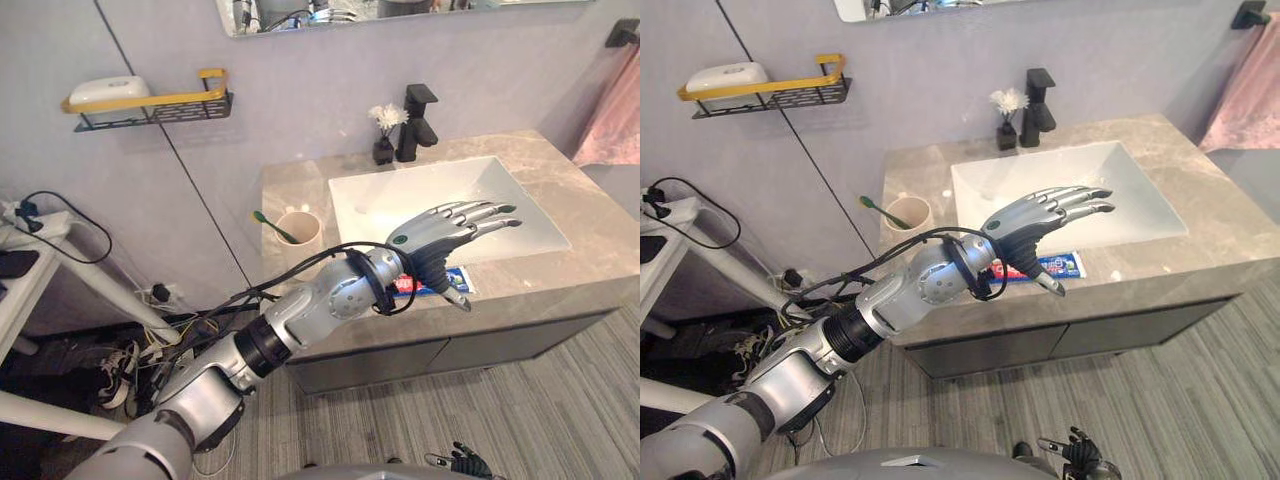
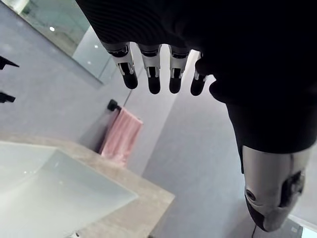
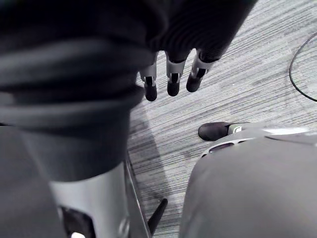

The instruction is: Organize washtable

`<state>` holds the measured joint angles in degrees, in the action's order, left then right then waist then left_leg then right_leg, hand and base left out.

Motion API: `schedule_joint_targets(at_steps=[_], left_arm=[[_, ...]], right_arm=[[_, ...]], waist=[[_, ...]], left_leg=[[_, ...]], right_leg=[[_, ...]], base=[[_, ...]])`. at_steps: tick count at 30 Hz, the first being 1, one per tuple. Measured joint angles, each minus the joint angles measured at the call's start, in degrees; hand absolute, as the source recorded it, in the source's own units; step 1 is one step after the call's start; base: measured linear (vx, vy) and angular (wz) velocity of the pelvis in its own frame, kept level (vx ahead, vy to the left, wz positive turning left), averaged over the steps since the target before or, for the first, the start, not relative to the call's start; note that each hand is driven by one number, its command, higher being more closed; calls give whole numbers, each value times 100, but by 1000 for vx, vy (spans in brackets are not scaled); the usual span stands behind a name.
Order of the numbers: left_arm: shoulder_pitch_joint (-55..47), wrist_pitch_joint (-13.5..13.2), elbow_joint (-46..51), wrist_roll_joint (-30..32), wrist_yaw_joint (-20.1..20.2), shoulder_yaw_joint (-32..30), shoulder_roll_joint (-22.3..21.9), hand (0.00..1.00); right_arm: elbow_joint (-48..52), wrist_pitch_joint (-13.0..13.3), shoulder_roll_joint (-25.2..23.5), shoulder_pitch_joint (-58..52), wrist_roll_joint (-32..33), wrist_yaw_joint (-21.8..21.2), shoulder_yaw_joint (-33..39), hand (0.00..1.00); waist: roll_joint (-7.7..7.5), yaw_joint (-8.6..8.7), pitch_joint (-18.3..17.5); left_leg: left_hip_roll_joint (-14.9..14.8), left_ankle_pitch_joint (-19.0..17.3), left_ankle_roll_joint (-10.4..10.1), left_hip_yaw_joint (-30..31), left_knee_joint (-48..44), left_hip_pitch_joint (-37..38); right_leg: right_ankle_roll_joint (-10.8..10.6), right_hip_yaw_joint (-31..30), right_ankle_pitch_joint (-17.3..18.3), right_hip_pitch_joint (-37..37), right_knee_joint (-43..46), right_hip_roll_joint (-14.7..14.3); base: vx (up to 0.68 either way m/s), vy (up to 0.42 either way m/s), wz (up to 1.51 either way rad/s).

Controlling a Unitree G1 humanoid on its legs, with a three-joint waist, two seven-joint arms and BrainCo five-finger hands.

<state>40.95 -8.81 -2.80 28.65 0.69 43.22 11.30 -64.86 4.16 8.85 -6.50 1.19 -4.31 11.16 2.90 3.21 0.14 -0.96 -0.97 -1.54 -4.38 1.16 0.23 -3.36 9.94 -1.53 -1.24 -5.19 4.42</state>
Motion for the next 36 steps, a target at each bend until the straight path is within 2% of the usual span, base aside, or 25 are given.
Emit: schedule_joint_targets(at_steps=[4, 12, 21, 31, 36], left_arm=[[5, 15, -126, -2, 26, 0, 11, 0], [-32, 22, -562, -5, 144, 27, 63, 0], [-507, 144, -953, -6, 272, 186, 113, 0], [-526, 233, -1252, -5, 268, 186, 203, 0], [-539, 253, -1315, -5, 257, 183, 211, 0]], right_arm=[[4, 4, -22, 4, 2, 3, 16, 0], [202, 3, 8, -36, 14, 51, 64, 0], [240, 4, 12, 12, 15, 59, 60, 0], [241, 4, -35, 66, 16, 84, 34, 0], [240, 4, -36, 65, 54, 88, 35, 0]], waist=[[11, 83, 10], [99, 105, 108], [90, 107, 253], [-17, 110, 342], [-19, 113, 349]], left_leg=[[2, 0, 0, 3, 6, 1], [-11, -6, -9, 31, 9, 39], [-13, -5, -13, 76, 50, 51], [-6, -4, -12, 98, 75, 51], [-3, -4, -12, 101, 79, 50]], right_leg=[[-1, 1, -2, 1, 0, 2], [-4, 58, -24, -77, -1, -15], [-9, 143, -21, -90, -34, -13], [-11, 187, -21, -96, -27, -6], [-11, 191, -21, -93, -41, -3]], base=[[0, 0, 0], [-1, -3, 1], [-9, 2, 2], [6, -1, 0], [0, 0, 0]])
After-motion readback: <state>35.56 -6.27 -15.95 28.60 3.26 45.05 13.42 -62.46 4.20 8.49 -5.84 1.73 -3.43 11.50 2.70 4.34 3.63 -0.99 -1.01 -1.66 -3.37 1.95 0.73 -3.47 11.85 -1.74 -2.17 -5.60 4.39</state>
